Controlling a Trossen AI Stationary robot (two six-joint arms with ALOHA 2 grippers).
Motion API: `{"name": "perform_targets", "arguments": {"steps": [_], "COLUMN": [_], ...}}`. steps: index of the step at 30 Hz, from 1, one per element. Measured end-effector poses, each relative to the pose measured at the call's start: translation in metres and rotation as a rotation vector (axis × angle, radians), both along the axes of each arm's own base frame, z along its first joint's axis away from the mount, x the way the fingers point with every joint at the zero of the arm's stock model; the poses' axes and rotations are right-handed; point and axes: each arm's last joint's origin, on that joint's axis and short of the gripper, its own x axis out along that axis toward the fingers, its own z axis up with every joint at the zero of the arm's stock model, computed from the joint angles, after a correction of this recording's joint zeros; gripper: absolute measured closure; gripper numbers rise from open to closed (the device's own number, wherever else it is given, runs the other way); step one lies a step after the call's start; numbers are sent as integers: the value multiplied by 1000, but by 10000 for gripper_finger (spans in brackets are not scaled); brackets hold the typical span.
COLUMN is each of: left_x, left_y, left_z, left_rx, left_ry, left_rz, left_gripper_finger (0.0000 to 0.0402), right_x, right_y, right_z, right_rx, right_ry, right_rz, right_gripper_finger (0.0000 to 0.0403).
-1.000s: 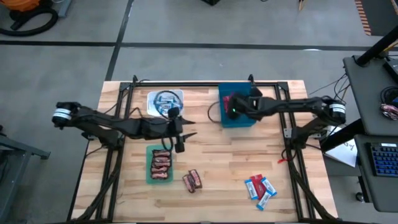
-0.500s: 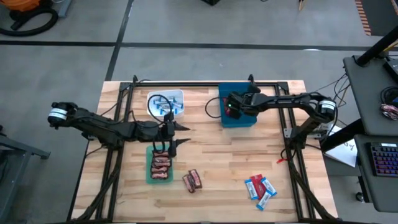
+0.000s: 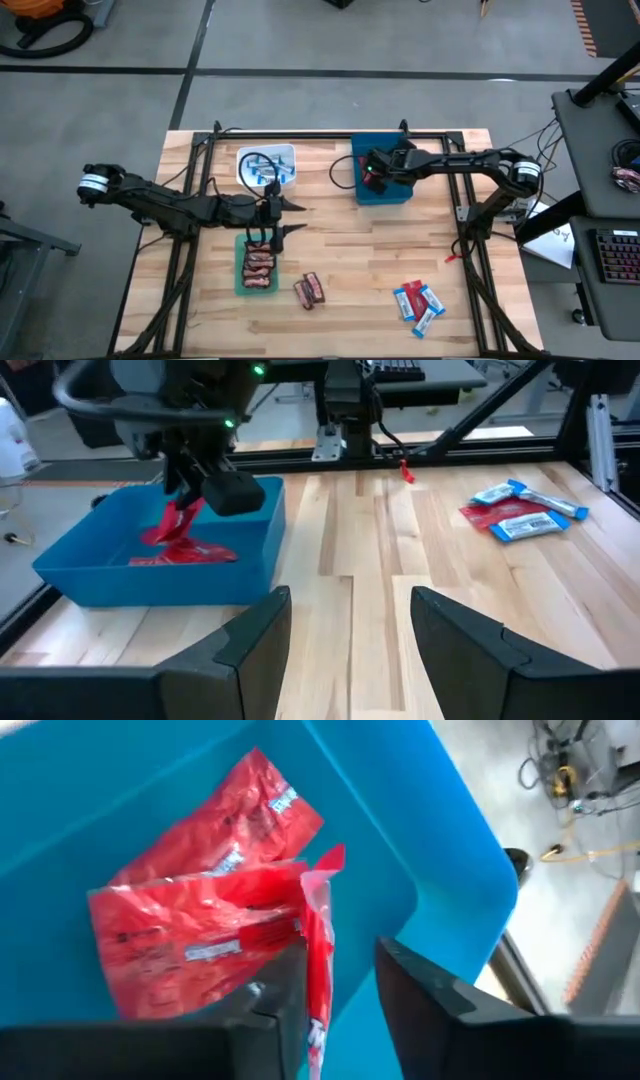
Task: Sort candy
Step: Put the red candy into the blue bin, then put the white chocolate bar into the white bin
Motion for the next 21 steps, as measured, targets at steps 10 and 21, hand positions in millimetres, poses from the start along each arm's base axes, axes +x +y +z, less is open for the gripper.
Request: {"name": "perform_targets", "arguments": {"steps": [10, 21], "left_x": [1, 2], "left_y": [-2, -6], "left_z": [-1, 2], "left_rx": [-13, -16], "left_ry": [53, 60], "left_rz": [-56, -69], "left_gripper_finger": [212, 212], "right_x": [10, 36], "right_y": [8, 63], "right_z": [27, 68], "right_rx": [118, 444], "right_ry": [-69, -227], "right_rz": [-14, 80], "right_gripper_finger": [239, 235]}}
